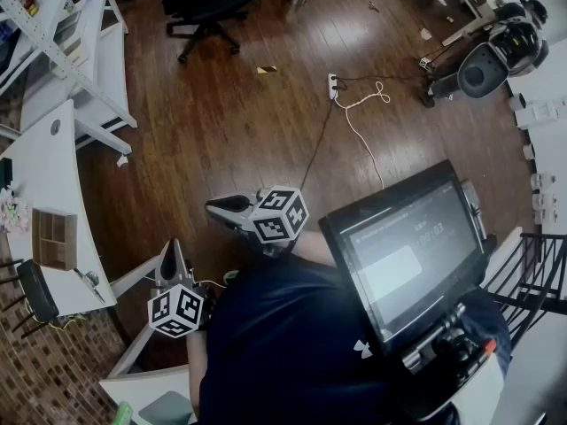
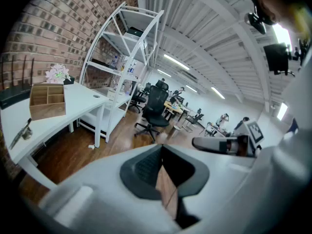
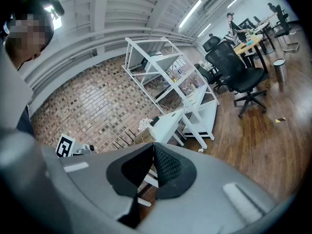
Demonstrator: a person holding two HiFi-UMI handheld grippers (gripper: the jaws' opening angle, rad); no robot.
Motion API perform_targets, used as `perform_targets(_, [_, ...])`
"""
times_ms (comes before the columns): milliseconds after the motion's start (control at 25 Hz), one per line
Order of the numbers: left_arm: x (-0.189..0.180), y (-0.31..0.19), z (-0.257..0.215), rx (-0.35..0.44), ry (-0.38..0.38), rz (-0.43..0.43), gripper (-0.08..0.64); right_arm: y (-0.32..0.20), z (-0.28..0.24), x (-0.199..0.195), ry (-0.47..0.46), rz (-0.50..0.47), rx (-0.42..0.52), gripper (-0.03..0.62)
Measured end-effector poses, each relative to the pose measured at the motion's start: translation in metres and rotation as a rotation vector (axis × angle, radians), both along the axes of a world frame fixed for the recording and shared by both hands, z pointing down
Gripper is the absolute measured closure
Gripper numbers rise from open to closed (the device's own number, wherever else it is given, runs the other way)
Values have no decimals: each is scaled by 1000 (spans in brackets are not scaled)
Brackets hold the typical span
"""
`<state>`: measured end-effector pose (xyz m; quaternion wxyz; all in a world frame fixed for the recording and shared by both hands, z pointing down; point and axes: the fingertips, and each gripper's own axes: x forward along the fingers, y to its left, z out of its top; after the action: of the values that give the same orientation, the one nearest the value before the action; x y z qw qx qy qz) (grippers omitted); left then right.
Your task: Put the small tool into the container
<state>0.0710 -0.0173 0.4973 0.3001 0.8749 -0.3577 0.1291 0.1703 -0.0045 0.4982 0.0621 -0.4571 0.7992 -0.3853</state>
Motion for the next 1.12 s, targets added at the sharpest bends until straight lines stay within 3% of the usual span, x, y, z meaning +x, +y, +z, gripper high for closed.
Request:
perform_targets(720, [-6,-2,1,-16,-8,-65,557,-11,3,-8,-18,-65,-24,581])
perform_targets(1120, [-38,16,-12,14,-19,-228,557,-9,-9,-42,-32,-228,9,581])
